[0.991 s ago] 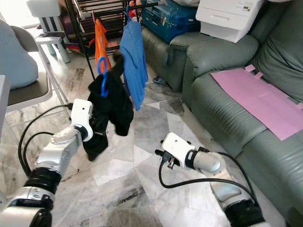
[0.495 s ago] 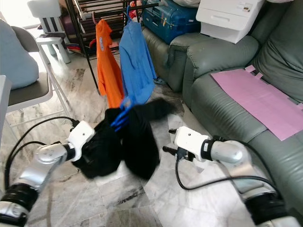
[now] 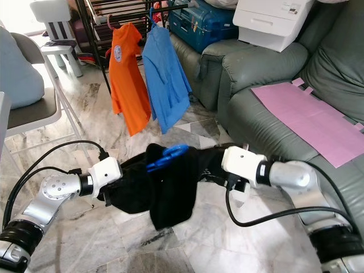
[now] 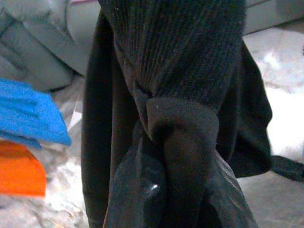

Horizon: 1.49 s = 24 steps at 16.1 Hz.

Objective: Hang hanger

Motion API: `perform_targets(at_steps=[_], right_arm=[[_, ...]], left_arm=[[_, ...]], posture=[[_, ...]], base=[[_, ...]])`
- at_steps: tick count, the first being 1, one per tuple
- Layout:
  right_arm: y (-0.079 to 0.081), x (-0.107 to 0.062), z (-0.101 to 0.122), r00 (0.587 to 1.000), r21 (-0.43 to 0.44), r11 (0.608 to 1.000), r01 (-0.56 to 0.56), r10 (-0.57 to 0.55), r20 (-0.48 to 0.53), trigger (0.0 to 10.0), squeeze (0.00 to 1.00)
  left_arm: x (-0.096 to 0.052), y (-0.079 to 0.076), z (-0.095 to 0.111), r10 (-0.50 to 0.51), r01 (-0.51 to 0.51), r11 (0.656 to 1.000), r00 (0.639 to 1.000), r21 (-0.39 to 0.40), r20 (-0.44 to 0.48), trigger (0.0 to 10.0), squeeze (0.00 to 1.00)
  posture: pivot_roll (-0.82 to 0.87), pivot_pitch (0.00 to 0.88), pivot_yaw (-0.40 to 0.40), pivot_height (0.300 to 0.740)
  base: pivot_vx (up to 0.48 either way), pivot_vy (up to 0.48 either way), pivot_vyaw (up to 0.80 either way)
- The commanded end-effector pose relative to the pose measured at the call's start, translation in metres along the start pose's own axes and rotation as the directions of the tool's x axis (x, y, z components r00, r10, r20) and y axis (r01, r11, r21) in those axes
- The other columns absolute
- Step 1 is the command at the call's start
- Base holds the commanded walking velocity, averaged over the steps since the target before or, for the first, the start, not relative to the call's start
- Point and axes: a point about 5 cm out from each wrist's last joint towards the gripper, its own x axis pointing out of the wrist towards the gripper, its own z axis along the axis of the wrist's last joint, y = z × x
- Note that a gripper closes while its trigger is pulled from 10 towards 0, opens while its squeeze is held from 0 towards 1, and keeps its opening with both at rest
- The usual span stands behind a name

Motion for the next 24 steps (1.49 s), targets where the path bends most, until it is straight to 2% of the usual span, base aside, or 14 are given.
perform_targets(at_steps=[1, 3, 10, 11, 12, 13, 14, 18, 24], right_arm=[[-0.006, -0.004, 0.001, 1.0, -0.009, 1.0, 0.014, -0.014, 0.006, 10.0, 1.0], [-0.007, -0.004, -0.001, 1.0, -0.031, 0.999, -0.006, 0.006, 0.006, 10.0, 1.0], [-0.001, 0.005, -0.016, 0.993, -0.031, 0.993, -0.111, 0.11, -0.04, 10.0, 1.0], [-0.001, 0.007, -0.018, 0.991, -0.039, 0.992, -0.124, 0.122, -0.053, 10.0, 0.97], [-0.001, 0.009, -0.019, 0.99, -0.044, 0.99, -0.132, 0.13, -0.059, 4.3, 0.87], [-0.002, 0.013, -0.02, 0.987, -0.058, 0.987, -0.149, 0.145, -0.068, 0.0, 0.5], [-0.003, 0.018, -0.021, 0.986, -0.066, 0.985, -0.158, 0.154, -0.071, 0.0, 0.0], [-0.006, 0.026, -0.021, 0.98, -0.089, 0.978, -0.191, 0.184, -0.074, 0.0, 0.0], [-0.001, 0.024, -0.031, 0.973, -0.075, 0.973, -0.217, 0.21, -0.091, 0.0, 0.0]], left_arm=[[-0.001, 0.005, 0.006, -0.013, 0.012, 0.999, 1.0, 0.05, 0.016, 0.0, 0.0], [-0.003, 0.003, 0.01, -0.049, 0.045, 0.995, 0.998, 0.09, 0.042, 0.0, 0.0], [0.001, 0.001, 0.025, -0.087, 0.072, 0.987, 0.991, 0.146, 0.104, 0.0, 0.0], [0.002, -0.001, 0.027, -0.093, 0.076, 0.986, 0.989, 0.149, 0.113, 0.0, 0.0], [0.003, -0.002, 0.028, -0.096, 0.078, 0.985, 0.988, 0.151, 0.117, 0.0, 0.0], [0.004, -0.004, 0.029, -0.108, 0.088, 0.984, 0.986, 0.156, 0.126, 0.0, 0.0], [0.005, -0.005, 0.031, -0.115, 0.093, 0.983, 0.985, 0.16, 0.131, 0.0, 0.0], [0.005, -0.007, 0.033, -0.121, 0.098, 0.982, 0.983, 0.162, 0.137, 0.0, 0.0], [0.005, -0.007, 0.035, -0.122, 0.099, 0.981, 0.983, 0.165, 0.138, 0.0, 0.0]], posture=[[-0.14, 0.06, 0.015, 0.74], [-0.13, 0.058, 0.015, 0.74], [-0.13, 0.055, 0.013, 0.74], [-0.13, 0.056, 0.012, 0.74], [-0.13, 0.056, 0.011, 0.74], [-0.12, 0.056, 0.008, 0.74], [-0.12, 0.054, 0.007, 0.74], [-0.12, 0.054, 0.001, 0.74], [-0.12, 0.055, 0.002, 0.74]], base=[[0.0, 0.0, 0.0], [0.0, 0.0, 0.0], [0.0, 0.0, 0.0], [0.0, 0.0, 0.0], [0.0, 0.0, 0.0], [0.0, 0.0, 0.0], [0.0, 0.0, 0.0], [0.0, 0.0, 0.0], [0.0, 0.0, 0.0]])
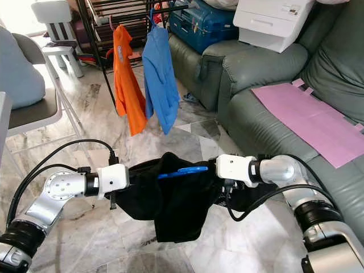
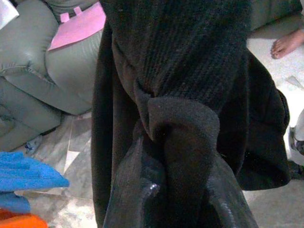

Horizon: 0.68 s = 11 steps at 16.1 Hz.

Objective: Hang hanger

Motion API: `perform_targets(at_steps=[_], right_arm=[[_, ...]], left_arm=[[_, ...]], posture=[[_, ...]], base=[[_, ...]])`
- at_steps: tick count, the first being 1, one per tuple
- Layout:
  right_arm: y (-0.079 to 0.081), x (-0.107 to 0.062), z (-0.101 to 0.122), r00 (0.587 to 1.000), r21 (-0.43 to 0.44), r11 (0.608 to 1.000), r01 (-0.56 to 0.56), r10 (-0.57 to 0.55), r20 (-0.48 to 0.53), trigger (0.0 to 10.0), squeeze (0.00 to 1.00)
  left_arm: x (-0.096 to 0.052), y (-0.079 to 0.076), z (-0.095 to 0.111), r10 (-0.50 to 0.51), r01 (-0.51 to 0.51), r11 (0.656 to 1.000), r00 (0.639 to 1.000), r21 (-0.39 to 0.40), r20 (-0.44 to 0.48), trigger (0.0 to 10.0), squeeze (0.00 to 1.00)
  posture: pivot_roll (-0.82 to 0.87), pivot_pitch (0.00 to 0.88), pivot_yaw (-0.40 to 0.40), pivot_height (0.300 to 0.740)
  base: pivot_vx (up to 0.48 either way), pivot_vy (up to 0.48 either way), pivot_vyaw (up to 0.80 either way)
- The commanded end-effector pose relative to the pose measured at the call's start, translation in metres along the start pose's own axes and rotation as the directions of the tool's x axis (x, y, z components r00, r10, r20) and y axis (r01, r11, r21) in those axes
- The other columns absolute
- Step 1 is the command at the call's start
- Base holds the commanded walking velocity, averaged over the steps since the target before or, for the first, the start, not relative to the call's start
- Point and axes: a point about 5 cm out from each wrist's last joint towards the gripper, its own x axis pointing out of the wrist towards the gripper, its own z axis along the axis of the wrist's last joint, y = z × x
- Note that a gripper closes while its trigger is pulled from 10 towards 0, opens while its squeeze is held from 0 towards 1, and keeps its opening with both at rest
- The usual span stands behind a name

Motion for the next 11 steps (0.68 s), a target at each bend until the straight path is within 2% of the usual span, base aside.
perform_targets(at_steps=[1, 11], right_arm=[[-0.0008, -0.0007, -0.0001, 1.0, -0.011, 1.0, -0.015, 0.015, -0.004, 0.0, 0.0], [-0.0012, -0.0028, -0.0036, 1.0, -0.005, 1.0, 0.024, -0.024, 0.002, 0.0, 0.0]], left_arm=[[0.0004, 0.0039, 0.0092, 0.011, -0.012, 1.0, 0.999, 0.025, 0.042, 0.0, 0.0], [0.0017, 0.0012, 0.006, 0.011, -0.011, 1.0, 0.999, 0.004, 0.036, 0.0, 0.0]], posture=[[-0.12, 0.055, 0.002, 0.74], [-0.13, 0.062, -0.004, 0.74]], base=[[0.0, 0.0, 0.0], [0.0, 0.0, 0.0]])
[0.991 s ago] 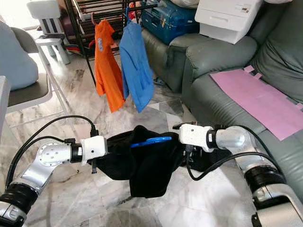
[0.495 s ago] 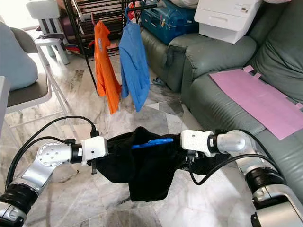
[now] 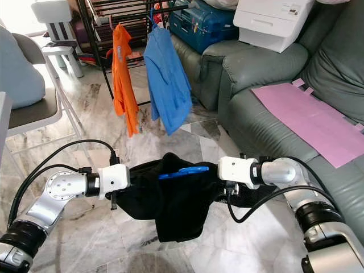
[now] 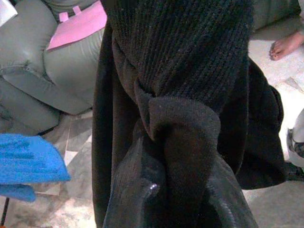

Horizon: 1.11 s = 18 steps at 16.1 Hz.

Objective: Hang hanger

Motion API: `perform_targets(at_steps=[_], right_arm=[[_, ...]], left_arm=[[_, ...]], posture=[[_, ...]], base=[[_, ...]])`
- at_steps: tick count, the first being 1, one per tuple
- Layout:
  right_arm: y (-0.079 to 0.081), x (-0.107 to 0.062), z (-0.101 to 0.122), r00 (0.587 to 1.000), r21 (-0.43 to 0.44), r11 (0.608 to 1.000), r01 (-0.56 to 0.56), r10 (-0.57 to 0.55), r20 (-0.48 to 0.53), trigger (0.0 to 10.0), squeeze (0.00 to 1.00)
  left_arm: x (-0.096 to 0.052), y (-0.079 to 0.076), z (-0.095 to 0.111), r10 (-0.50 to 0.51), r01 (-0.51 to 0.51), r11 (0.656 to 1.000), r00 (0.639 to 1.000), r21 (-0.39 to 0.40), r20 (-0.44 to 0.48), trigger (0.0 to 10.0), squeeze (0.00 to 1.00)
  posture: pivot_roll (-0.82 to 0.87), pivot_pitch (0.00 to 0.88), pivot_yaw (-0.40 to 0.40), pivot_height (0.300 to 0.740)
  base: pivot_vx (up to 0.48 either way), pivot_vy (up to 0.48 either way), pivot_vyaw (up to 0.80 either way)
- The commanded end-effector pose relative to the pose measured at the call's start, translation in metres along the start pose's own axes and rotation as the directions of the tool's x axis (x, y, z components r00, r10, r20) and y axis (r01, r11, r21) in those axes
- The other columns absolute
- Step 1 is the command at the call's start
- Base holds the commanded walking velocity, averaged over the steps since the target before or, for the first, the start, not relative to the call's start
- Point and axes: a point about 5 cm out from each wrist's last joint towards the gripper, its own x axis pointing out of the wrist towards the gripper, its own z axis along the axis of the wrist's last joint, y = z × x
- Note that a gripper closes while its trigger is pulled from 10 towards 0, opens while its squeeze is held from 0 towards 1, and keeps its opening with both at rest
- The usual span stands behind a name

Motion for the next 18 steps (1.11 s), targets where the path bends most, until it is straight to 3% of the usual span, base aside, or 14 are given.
perform_targets(at_steps=[1, 11, 12, 13, 14, 15, 18], right_arm=[[-0.004, -0.002, 0.001, 1.0, -0.007, 1.0, 0.01, -0.01, 0.002, 0.0, 0.0], [-0.004, -0.003, 0.001, 1.0, -0.011, 1.0, 0.021, -0.021, 0.006, 0.0, 0.0], [-0.004, -0.002, 0.002, 1.0, -0.011, 1.0, 0.024, -0.024, 0.009, 0.0, 0.0], [-0.003, -0.002, 0.002, 1.0, -0.009, 1.0, 0.026, -0.026, 0.009, 0.0, 0.0], [-0.002, 0.0, 0.001, 0.999, -0.006, 0.999, 0.037, -0.036, 0.003, 0.0, 0.0], [-0.001, 0.0, 0.0, 0.999, 0.002, 0.999, 0.042, -0.042, -0.001, 0.0, 0.0], [0.005, 0.006, -0.001, 0.997, 0.035, 0.997, 0.07, -0.071, 0.008, 0.0, 0.0]], left_arm=[[0.0, 0.002, 0.005, 0.014, -0.014, 1.0, 0.999, 0.012, 0.032, 0.0, 0.0], [0.0, 0.0, -0.004, 0.035, -0.035, 0.999, 0.999, 0.014, -0.007, 0.0, 0.0], [0.001, 0.004, -0.007, 0.086, -0.085, 0.996, 0.996, 0.027, -0.034, 8.5, 0.0], [0.002, 0.006, -0.01, 0.105, -0.104, 0.994, 0.992, 0.021, -0.066, 10.0, 0.0], [0.002, 0.008, -0.013, 0.154, -0.156, 0.987, 0.986, -0.03, -0.068, 10.0, 0.8], [0.002, 0.006, -0.013, 0.142, -0.145, 0.988, 0.988, -0.051, -0.055, 10.0, 1.0], [0.002, -0.007, -0.016, 0.163, -0.163, 0.987, 0.985, 0.0, -0.053, 10.0, 1.0]], posture=[[-0.13, 0.062, -0.004, 0.74], [-0.14, 0.067, -0.009, 0.74], [-0.14, 0.066, -0.012, 0.74], [-0.14, 0.066, -0.013, 0.74], [-0.14, 0.062, -0.016, 0.74], [-0.14, 0.059, -0.017, 0.74], [-0.13, 0.055, -0.013, 0.74]], base=[[0.0, 0.0, 0.0], [0.0, 0.0, 0.0], [0.0, 0.0, 0.0], [0.0, 0.0, 0.0], [0.0, 0.0, 0.0], [0.0, 0.0, 0.0], [0.0, 0.0, 0.0]])
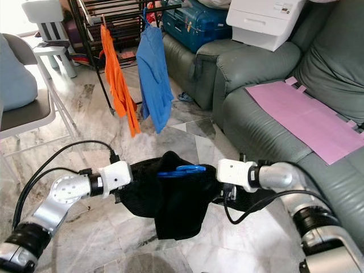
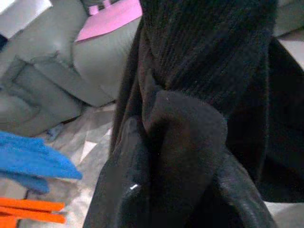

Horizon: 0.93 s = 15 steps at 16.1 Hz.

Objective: Hang hanger

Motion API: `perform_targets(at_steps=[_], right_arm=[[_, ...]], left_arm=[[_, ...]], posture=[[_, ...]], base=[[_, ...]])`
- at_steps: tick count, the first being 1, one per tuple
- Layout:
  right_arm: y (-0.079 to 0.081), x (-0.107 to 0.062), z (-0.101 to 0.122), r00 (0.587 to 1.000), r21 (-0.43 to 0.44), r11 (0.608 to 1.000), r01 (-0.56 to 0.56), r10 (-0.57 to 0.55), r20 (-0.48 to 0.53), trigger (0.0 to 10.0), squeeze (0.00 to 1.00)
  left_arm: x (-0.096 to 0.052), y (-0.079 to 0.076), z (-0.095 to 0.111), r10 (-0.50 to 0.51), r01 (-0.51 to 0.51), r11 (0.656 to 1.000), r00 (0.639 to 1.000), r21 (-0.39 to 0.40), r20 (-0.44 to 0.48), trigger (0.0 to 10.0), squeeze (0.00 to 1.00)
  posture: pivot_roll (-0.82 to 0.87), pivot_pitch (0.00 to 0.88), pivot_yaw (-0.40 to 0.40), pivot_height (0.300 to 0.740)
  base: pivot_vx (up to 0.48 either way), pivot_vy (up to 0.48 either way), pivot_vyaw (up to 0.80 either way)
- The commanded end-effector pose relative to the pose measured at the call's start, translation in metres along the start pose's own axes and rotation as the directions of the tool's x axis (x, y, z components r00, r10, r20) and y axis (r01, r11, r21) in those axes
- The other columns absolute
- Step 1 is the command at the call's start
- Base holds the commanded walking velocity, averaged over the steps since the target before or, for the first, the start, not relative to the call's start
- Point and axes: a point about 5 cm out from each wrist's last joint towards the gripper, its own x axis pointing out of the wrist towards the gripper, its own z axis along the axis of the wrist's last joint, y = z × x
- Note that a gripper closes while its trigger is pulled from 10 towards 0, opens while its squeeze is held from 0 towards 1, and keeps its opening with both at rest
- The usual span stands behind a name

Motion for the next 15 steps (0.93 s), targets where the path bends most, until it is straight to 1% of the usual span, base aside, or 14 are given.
perform_targets(at_steps=[1, 2, 4, 5, 6, 7, 8, 9, 10, 12, 14, 15], right_arm=[[0.0, 0.001, 0.002, 0.999, 0.012, 0.999, 0.043, -0.043, 0.02, 0.0, 0.0], [0.003, 0.002, 0.001, 0.999, 0.015, 0.999, 0.046, -0.047, 0.017, 0.0, 0.0], [0.008, 0.005, -0.003, 0.997, 0.041, 0.996, 0.074, -0.073, -0.004, 0.0, 0.0], [0.01, 0.007, -0.002, 0.994, 0.072, 0.991, 0.113, -0.114, 0.005, 0.0, 0.0], [0.01, 0.008, -0.001, 0.992, 0.079, 0.989, 0.124, -0.125, 0.013, 0.0, 0.0], [0.01, 0.009, 0.002, 0.986, 0.111, 0.981, 0.161, -0.165, 0.03, 0.0, 0.0], [0.014, 0.011, -0.001, 0.976, 0.156, 0.965, 0.212, -0.216, 0.01, 0.0, 0.0], [0.017, 0.012, -0.004, 0.973, 0.172, 0.958, 0.228, -0.229, -0.011, 0.0, 0.0], [0.02, 0.012, -0.009, 0.966, 0.211, 0.942, 0.259, -0.257, -0.04, 0.0, 0.0], [0.024, 0.013, -0.012, 0.953, 0.256, 0.918, 0.301, -0.294, -0.066, 0.0, 0.0], [0.024, 0.014, -0.014, 0.933, 0.32, 0.876, 0.359, -0.345, -0.103, 0.0, 0.0], [0.022, 0.014, -0.015, 0.917, 0.352, 0.848, 0.397, -0.379, -0.123, 0.0, 0.0]], left_arm=[[-0.005, -0.008, -0.006, 0.037, -0.037, 0.999, 0.999, 0.031, -0.015, 10.0, 1.0], [-0.005, -0.01, -0.007, 0.055, -0.054, 0.998, 0.998, 0.028, -0.018, 10.0, 1.0], [-0.01, -0.01, -0.01, 0.149, -0.148, 0.989, 0.989, 0.017, -0.016, 10.0, 1.0], [-0.012, -0.007, -0.011, 0.274, -0.274, 0.958, 0.962, -0.079, -0.02, 10.0, 1.0], [-0.013, -0.006, -0.012, 0.312, -0.313, 0.942, 0.95, -0.12, -0.024, 10.0, 1.0], [-0.014, -0.008, -0.012, 0.362, -0.36, 0.916, 0.932, -0.177, -0.021, 10.0, 1.0], [-0.017, -0.015, -0.013, 0.422, -0.418, 0.883, 0.906, -0.213, -0.03, 10.0, 1.0], [-0.018, -0.018, -0.014, 0.445, -0.44, 0.867, 0.895, -0.235, -0.034, 10.0, 1.0], [-0.019, -0.022, -0.013, 0.482, -0.474, 0.839, 0.875, -0.268, -0.039, 10.0, 1.0], [-0.02, -0.024, -0.009, 0.53, -0.514, 0.798, 0.847, -0.315, -0.041, 10.0, 1.0], [-0.023, -0.024, -0.01, 0.563, -0.547, 0.756, 0.824, -0.359, -0.068, 10.0, 1.0], [-0.024, -0.022, -0.01, 0.589, -0.57, 0.72, 0.804, -0.395, -0.086, 10.0, 1.0]], posture=[[-0.13, 0.054, -0.012, 0.74], [-0.13, 0.054, -0.012, 0.74], [-0.13, 0.052, -0.009, 0.74], [-0.12, 0.051, -0.005, 0.74], [-0.12, 0.051, -0.005, 0.74], [-0.12, 0.05, -0.005, 0.74], [-0.11, 0.052, -0.006, 0.74], [-0.11, 0.051, -0.008, 0.74], [-0.11, 0.049, -0.01, 0.74], [-0.11, 0.047, -0.01, 0.74], [-0.11, 0.048, -0.007, 0.74], [-0.11, 0.048, -0.005, 0.74]], base=[[0.0, 0.0, 0.0], [0.0, 0.0, 0.0], [0.0, 0.0, 0.0], [0.0, 0.0, 0.0], [0.0, 0.0, 0.0], [0.0, 0.0, 0.0], [0.0, 0.0, 0.0], [0.0, 0.0, 0.0], [0.0, 0.0, 0.0], [0.0, 0.0, 0.0], [0.0, 0.0, 0.0], [0.0, 0.0, 0.0]])
